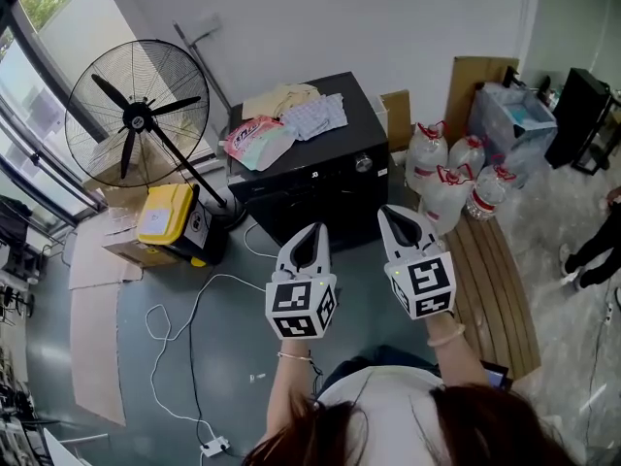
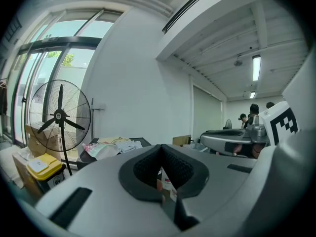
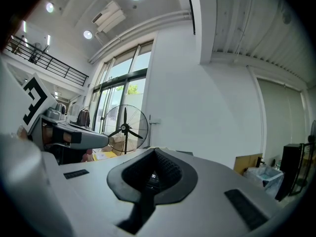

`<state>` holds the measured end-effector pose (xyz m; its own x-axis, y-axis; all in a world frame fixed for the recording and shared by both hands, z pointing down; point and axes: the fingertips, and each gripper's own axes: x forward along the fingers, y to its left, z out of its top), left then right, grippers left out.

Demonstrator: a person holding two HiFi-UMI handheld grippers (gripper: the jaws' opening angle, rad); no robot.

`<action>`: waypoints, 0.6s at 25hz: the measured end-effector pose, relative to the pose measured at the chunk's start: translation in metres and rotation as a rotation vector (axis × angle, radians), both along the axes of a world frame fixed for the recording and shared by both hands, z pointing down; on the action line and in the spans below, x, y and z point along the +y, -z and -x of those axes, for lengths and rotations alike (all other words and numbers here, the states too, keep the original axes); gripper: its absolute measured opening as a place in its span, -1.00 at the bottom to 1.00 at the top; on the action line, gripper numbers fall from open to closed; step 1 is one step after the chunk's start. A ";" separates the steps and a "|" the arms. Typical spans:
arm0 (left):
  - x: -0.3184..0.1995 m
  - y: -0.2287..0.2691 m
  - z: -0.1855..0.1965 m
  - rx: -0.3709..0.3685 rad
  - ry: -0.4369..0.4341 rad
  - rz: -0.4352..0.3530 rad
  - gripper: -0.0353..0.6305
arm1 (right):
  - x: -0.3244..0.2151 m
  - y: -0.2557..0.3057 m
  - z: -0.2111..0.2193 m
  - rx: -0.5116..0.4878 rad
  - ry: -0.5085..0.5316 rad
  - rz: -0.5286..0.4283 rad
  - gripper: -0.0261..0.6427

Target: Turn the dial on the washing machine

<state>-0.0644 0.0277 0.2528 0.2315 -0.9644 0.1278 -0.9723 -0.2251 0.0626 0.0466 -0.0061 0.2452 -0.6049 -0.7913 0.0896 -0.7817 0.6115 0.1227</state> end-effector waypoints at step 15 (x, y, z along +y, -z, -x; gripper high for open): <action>0.004 0.005 -0.004 0.013 -0.019 -0.011 -0.84 | 0.006 0.001 -0.001 -0.019 -0.008 0.001 -0.85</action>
<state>-0.0606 0.0315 0.2477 0.2509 -0.9612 0.1144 -0.9671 -0.2437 0.0728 0.0479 -0.0002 0.2439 -0.6004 -0.7958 0.0789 -0.7885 0.6056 0.1076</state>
